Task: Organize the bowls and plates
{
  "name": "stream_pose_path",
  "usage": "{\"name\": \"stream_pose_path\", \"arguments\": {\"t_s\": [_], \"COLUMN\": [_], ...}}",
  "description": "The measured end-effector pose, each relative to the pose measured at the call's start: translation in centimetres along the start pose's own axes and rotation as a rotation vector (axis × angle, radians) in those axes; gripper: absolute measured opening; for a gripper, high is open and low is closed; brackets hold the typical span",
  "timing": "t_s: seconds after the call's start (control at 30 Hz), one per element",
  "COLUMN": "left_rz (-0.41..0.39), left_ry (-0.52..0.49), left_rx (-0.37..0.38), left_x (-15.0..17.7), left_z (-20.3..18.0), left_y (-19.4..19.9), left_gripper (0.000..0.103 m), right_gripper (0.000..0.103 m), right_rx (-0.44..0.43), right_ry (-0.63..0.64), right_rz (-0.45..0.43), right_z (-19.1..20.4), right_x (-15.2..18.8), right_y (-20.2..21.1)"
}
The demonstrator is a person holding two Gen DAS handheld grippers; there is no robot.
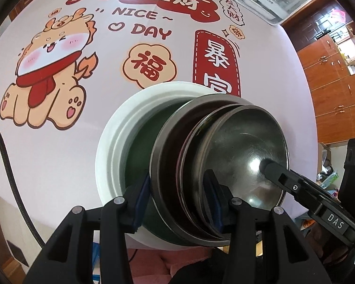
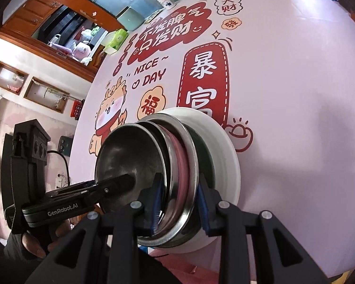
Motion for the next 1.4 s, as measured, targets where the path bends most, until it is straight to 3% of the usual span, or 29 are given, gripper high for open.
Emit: {"name": "stream_pose_path", "arguments": {"t_s": [0.3, 0.47, 0.7, 0.77, 1.17, 1.4], "left_rz": [-0.046, -0.098, -0.2, -0.224, -0.278, -0.353], "left_ry": [-0.053, -0.103, -0.152, -0.169, -0.205, -0.198], "left_rx": [0.023, 0.067, 0.15, 0.159, 0.145, 0.119], "left_x": [-0.2, 0.2, 1.8, 2.6, 7.7, 9.8], "left_z": [-0.5, -0.7, -0.2, 0.0, 3.2, 2.7], "left_y": [2.4, 4.8, 9.3, 10.5, 15.7, 18.3], "left_gripper": [0.053, 0.057, 0.063, 0.064, 0.065, 0.065], "right_gripper": [0.035, 0.049, 0.055, 0.065, 0.07, 0.074], "right_rx": [0.018, 0.047, 0.071, 0.083, 0.181, 0.161], "right_ry": [-0.06, -0.068, -0.062, -0.063, -0.059, -0.04], "right_rz": [-0.075, -0.136, -0.228, -0.254, -0.34, -0.347], "right_z": [0.3, 1.6, 5.0, 5.9, 11.1, 12.0], "right_x": [0.9, 1.8, 4.3, 5.3, 11.6, 12.5], "right_y": [1.0, 2.6, 5.2, 5.8, 9.1, 11.3]}}
Point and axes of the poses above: each gripper's, at about its wrist camera, not at the fingertips, and y roughly against the way its jaws point, z to its left, x to its underside, the point moved 1 cm from there along -y, roughly the way its jaws point, and after that the axes turned 4 degrees about y, right-handed, at the moved point
